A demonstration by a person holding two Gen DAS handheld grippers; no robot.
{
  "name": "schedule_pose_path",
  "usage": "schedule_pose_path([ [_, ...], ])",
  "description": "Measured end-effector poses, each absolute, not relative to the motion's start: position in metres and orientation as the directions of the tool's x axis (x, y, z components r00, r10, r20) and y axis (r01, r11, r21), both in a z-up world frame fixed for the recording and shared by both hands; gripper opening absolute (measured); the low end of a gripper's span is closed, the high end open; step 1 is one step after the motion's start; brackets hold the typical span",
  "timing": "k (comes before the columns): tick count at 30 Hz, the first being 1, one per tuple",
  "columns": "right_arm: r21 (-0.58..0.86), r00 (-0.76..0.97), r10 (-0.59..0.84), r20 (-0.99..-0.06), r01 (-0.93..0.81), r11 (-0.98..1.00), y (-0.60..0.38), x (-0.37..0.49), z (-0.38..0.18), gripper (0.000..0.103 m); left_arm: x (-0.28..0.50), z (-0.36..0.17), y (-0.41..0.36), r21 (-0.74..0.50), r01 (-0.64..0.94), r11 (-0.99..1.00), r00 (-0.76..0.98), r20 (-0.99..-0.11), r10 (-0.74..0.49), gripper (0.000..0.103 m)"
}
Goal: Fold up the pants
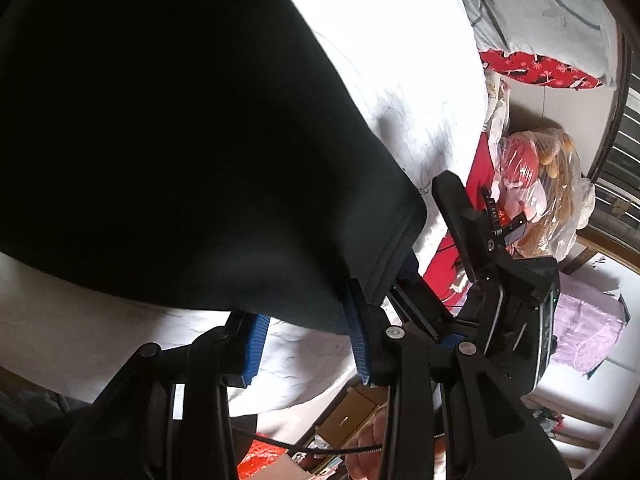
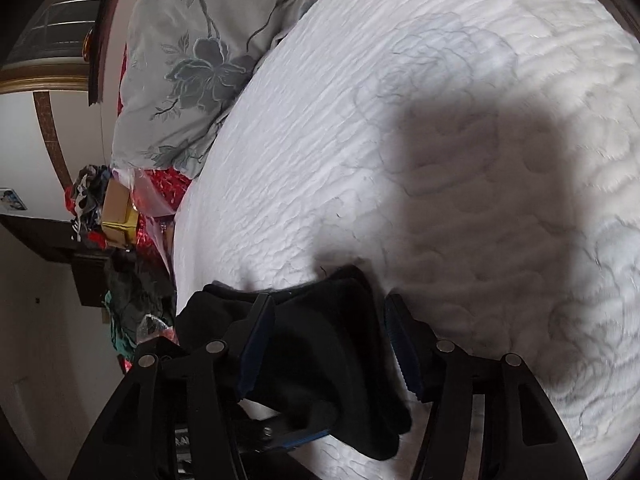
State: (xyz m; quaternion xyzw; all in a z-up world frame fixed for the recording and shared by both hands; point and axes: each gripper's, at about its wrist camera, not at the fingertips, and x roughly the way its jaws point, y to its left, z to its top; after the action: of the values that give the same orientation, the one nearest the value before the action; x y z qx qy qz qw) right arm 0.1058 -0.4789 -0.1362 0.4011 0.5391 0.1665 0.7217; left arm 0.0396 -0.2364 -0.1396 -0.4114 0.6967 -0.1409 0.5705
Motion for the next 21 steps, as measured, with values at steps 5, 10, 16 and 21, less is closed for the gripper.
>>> schedule_pose_path([
  [5,0.78,0.348,0.703,-0.621,0.179,0.6,-0.484,0.104,-0.141,0.058,0.043,-0.14,-0.248,-0.656,-0.409,0.635,-0.007,-0.693,-0.721,0.033],
  [10,0.787,0.365,0.701,-0.613,0.196,0.586,-0.487,0.102,-0.144,0.053,0.046,-0.136,-0.255,-0.657,-0.386,0.647,-0.02,-0.696,-0.718,0.034],
  [16,0.704,0.372,0.612,-0.698,0.198,0.682,-0.483,0.096,-0.136,0.016,0.048,-0.146,-0.242,-0.697,-0.402,0.594,-0.097,-0.613,-0.785,0.008],
  [21,0.68,0.404,0.574,-0.712,0.196,0.706,-0.474,0.088,-0.118,0.014,0.052,-0.126,-0.236,-0.739,-0.354,0.573,-0.094,-0.582,-0.808,0.008],
])
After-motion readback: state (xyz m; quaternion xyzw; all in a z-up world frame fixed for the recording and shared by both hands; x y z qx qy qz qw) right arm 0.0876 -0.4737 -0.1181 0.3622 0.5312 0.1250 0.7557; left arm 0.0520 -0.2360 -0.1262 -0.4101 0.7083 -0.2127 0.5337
